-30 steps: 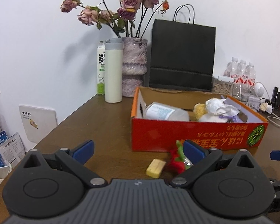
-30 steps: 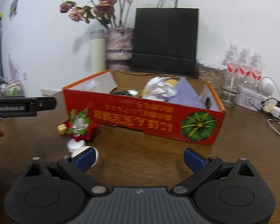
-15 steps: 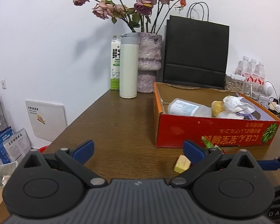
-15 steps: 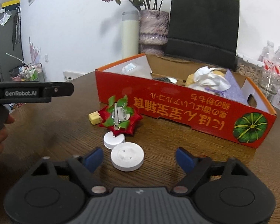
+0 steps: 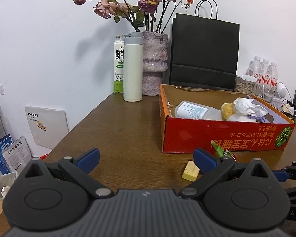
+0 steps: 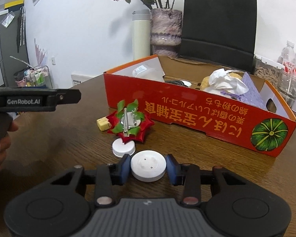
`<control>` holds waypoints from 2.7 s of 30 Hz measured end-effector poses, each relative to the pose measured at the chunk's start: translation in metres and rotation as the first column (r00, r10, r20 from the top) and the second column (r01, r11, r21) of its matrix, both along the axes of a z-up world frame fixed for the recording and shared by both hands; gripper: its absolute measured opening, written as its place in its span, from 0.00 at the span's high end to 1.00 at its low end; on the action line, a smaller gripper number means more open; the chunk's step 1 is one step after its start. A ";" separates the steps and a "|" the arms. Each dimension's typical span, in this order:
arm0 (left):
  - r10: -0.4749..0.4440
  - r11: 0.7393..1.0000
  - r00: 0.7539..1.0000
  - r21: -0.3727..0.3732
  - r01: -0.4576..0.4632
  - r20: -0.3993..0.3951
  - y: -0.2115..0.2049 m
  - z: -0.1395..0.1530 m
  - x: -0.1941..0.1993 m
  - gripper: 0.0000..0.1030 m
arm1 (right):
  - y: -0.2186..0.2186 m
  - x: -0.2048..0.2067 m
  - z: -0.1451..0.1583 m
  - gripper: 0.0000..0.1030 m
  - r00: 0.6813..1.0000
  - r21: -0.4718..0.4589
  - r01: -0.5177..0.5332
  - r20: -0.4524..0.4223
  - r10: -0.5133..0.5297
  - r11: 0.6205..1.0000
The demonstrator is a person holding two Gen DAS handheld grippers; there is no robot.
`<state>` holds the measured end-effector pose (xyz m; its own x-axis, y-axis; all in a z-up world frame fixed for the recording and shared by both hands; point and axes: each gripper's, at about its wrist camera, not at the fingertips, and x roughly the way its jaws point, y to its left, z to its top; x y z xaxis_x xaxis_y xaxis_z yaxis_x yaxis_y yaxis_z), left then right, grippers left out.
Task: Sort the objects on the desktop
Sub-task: 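Grasp the white round lid with the right gripper while the left grasps the red-green ornament, then carry the lid and ornament into the box and open both grippers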
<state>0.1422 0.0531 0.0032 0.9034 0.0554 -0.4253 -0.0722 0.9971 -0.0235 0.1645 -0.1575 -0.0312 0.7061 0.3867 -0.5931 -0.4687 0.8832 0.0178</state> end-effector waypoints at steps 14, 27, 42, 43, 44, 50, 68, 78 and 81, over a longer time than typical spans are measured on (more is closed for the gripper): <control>-0.026 0.999 0.999 -0.022 0.025 -0.029 -0.022 0.001 0.014 0.00 | -0.018 0.006 0.009 0.63 0.997 0.018 0.058 0.049 -0.059 0.998; -0.122 0.989 0.989 0.073 0.128 -0.080 -0.088 -0.003 0.037 0.00 | -0.067 0.023 0.009 0.63 0.985 0.026 0.157 0.072 -0.158 0.987; -0.167 0.979 0.971 0.089 0.184 -0.170 -0.106 -0.019 0.056 0.37 | -0.086 0.023 0.009 0.63 0.980 0.032 0.183 0.073 -0.185 0.983; -0.170 0.979 0.969 0.083 0.187 -0.178 -0.106 -0.020 0.057 0.42 | -0.085 0.022 0.009 0.63 0.980 0.031 0.183 0.074 -0.185 0.983; -0.173 0.979 0.967 0.075 0.190 -0.188 -0.105 -0.021 0.057 0.50 | -0.085 0.022 0.010 0.63 0.980 0.031 0.182 0.075 -0.184 0.983; -0.175 0.982 0.972 0.040 0.183 -0.155 -0.098 -0.017 0.051 0.58 | -0.082 0.020 0.011 0.63 0.980 0.028 0.177 0.083 -0.179 0.984; -0.155 0.986 0.988 -0.071 0.154 -0.013 -0.087 0.022 0.028 0.58 | -0.085 0.003 0.032 0.63 0.970 0.087 0.170 0.163 -0.182 0.982; -0.190 0.980 0.979 -0.036 0.193 0.072 -0.100 0.054 0.055 0.58 | -0.074 0.012 0.058 0.63 0.956 0.148 0.153 0.229 -0.184 0.977; -0.195 0.979 0.976 -0.045 0.200 0.096 -0.105 0.058 0.068 0.58 | -0.068 0.030 0.062 0.63 0.955 0.172 0.154 0.228 -0.192 0.973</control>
<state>0.2100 -0.0516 0.0616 0.9292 -0.1484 -0.3384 0.1306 0.9886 -0.0748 0.1942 -0.2257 0.0311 0.8849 0.3173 -0.3409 -0.3158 0.9468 0.0616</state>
